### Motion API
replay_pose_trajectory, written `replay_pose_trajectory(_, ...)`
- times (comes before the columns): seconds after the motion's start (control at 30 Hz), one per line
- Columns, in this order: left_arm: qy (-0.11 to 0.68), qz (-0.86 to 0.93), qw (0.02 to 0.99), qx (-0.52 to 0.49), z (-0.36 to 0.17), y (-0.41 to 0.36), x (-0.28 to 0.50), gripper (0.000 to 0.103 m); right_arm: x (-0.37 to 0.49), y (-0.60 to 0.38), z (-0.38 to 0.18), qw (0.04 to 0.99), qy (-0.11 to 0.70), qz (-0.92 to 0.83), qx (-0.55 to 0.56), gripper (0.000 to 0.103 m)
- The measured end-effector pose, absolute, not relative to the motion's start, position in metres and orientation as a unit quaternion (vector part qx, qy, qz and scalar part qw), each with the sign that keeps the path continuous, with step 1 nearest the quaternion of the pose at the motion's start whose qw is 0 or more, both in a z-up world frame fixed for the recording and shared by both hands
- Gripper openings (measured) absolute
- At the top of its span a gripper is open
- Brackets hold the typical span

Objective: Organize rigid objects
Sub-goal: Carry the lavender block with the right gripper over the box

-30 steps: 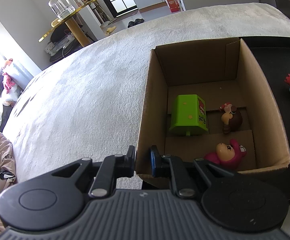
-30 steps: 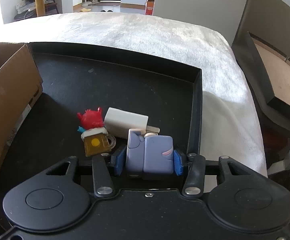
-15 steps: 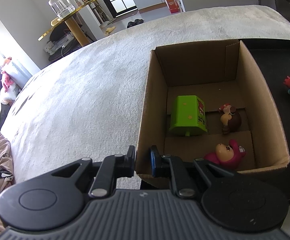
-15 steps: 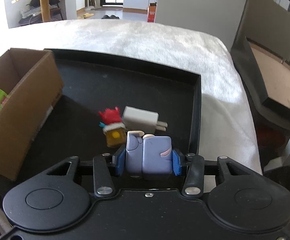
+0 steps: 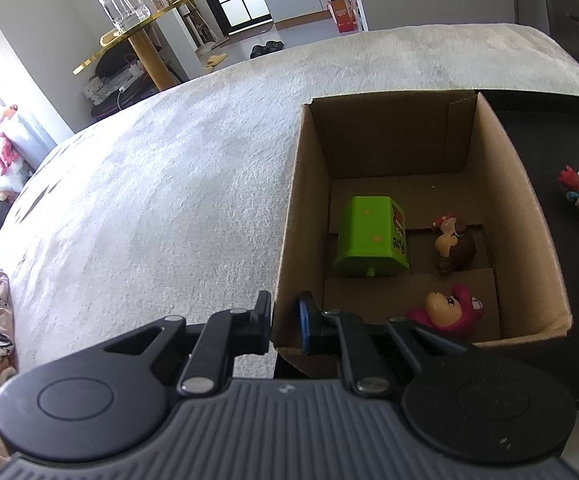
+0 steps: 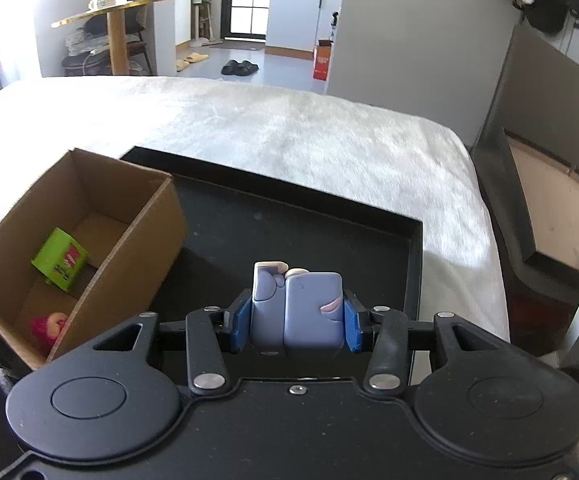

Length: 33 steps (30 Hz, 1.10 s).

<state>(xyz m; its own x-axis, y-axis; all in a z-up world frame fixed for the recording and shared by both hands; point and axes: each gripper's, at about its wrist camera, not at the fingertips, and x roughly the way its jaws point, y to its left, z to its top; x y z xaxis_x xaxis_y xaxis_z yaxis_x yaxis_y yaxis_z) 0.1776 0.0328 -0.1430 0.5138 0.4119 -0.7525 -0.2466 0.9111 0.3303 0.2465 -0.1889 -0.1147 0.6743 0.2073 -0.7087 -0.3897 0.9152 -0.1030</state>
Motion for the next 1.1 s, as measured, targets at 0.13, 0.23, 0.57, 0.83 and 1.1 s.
replay_pose_trajectory(0.13,0.449,0.189,0.869,0.085,-0.141,0.034,0.176,0.012,0.244,-0.181,-0.109,0.907,0.362,0.169,-0.133,0.044)
replay_pose_trajectory(0.23,0.446,0.187,0.872,0.076,-0.14,0.036,0.175,0.011,0.241,-0.173,-0.106,0.906,0.36,0.174,-0.139,0.044)
replay_pose_trajectory(0.57,0.443,0.181,0.876,0.058,-0.139,0.041,0.173,0.01,0.233,-0.137,-0.095,0.901,0.35,0.198,-0.161,0.044)
replay_pose_trajectory(0.83,0.444,0.177,0.877,0.047,-0.14,0.045,0.173,0.01,0.226,-0.11,-0.093,0.896,0.346,0.214,-0.177,0.044)
replay_pose_trajectory(1.1,0.443,0.172,0.879,0.036,-0.14,0.05,0.172,0.01,0.22,-0.087,-0.092,0.89,0.342,0.232,-0.191,0.044)
